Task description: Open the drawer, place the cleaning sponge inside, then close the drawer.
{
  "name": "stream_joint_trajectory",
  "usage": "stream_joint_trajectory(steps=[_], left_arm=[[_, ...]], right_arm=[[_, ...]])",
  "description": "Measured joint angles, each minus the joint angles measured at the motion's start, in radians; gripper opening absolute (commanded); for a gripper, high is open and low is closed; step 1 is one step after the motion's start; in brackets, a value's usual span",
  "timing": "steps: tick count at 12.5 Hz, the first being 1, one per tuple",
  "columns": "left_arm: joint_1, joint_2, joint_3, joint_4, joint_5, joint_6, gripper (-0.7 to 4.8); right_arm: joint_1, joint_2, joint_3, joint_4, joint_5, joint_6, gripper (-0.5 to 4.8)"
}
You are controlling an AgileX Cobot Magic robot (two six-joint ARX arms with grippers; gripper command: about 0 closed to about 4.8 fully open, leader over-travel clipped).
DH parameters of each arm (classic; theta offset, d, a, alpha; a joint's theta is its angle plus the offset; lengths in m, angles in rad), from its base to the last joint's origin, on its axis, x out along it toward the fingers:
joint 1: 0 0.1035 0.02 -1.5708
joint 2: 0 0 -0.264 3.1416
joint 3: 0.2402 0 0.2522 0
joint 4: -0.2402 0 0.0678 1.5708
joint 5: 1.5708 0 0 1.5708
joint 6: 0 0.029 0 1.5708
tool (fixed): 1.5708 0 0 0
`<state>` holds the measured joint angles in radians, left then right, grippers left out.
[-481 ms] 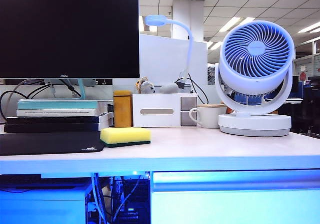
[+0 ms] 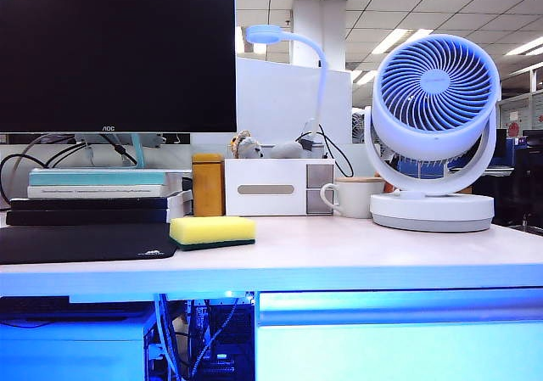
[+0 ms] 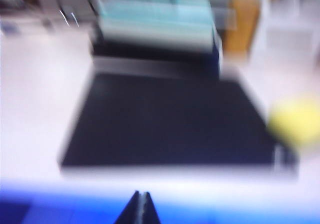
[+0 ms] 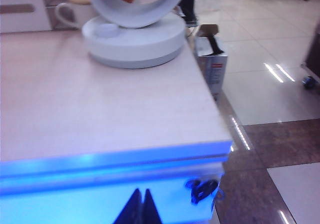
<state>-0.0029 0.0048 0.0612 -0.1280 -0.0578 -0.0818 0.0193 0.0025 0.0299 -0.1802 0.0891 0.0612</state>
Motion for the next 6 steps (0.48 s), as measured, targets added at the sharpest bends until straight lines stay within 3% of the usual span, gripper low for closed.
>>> stream_joint_trajectory(steps=[3,5,6], left_arm=[[0.000,0.034,0.180,0.027,-0.032,-0.027,-0.06],[0.000,0.159,0.330,0.035,-0.051,-0.027,-0.06],[0.000,0.455,0.589,0.032,-0.002,-0.024,-0.06]], right_arm=[[0.000,0.000,0.125,0.012,0.046,0.043,-0.02],[0.000,0.000,0.217,0.015,0.047,0.044,-0.02],[0.000,0.002,0.309,0.002,0.047,0.049,-0.02]])
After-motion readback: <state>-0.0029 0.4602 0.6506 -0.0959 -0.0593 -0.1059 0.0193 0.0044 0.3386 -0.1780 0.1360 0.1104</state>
